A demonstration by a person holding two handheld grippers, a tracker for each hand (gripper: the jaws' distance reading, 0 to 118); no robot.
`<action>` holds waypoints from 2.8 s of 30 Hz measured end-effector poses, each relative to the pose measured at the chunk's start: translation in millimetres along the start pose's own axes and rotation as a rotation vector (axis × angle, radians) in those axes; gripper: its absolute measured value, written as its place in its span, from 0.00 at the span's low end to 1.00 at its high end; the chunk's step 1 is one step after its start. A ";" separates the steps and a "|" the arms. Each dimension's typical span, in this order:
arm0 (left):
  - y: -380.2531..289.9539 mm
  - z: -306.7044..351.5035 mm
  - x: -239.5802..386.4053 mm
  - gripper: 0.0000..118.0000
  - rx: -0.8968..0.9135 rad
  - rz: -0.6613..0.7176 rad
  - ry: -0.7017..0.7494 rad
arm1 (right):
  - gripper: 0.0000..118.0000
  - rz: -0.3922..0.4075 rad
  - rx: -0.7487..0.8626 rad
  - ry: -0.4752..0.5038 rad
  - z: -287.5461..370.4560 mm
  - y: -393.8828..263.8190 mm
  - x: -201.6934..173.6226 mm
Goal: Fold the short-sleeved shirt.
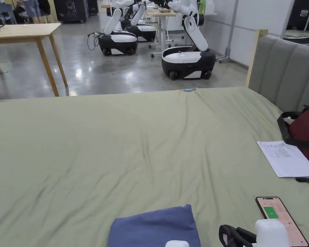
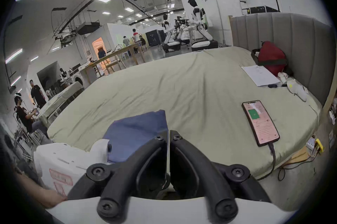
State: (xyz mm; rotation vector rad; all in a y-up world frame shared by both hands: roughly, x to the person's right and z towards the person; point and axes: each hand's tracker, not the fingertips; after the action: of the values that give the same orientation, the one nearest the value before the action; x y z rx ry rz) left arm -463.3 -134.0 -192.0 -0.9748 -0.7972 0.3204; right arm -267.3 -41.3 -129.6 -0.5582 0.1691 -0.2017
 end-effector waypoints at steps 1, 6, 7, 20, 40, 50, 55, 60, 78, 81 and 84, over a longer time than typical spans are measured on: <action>3.5 12.7 -2.1 0.00 0.034 -0.015 0.005 | 0.03 0.003 -0.015 0.018 -4.8 0.8 -2.2; 29.5 101.3 -27.0 0.00 0.226 -0.072 0.080 | 0.03 0.000 -0.094 0.170 -53.6 -4.7 -26.3; 31.2 118.0 -38.5 0.01 0.265 -0.055 0.105 | 0.03 -0.025 -0.118 0.214 -65.4 -8.7 -28.8; 4.6 114.6 -189.4 0.91 0.229 0.502 -0.160 | 0.03 -0.274 -0.204 0.092 -93.9 -37.9 15.8; 16.8 321.6 -295.0 0.20 0.311 0.311 0.214 | 0.03 -0.108 -0.173 0.143 -93.2 -15.6 -78.2; 1.5 518.8 -457.0 0.20 0.263 0.378 0.493 | 0.03 -0.008 -0.252 0.220 -119.6 -26.2 -154.8; -5.3 531.3 -469.3 0.56 0.243 0.365 0.581 | 0.03 0.005 -0.266 0.225 -122.3 -27.0 -163.7; -13.7 567.3 -446.7 0.78 0.402 0.389 0.645 | 0.03 0.010 -0.256 0.216 -118.0 -20.0 -162.8; 120.7 377.0 -129.2 0.00 0.717 -0.265 0.753 | 0.03 0.275 0.231 0.002 -63.2 149.9 -141.4; 129.6 348.7 -77.8 0.00 0.811 -0.294 0.688 | 0.03 0.284 0.359 -0.063 -35.0 163.6 -140.8; 144.7 329.4 -48.6 0.01 0.786 -0.316 0.670 | 0.03 0.333 0.364 -0.108 -28.6 171.7 -136.9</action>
State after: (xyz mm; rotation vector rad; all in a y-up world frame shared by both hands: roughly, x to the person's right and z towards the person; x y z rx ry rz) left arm -721.2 118.4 -231.8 -0.1668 -0.1542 0.0046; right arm -381.0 118.7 -232.0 -0.1725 0.1143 0.1209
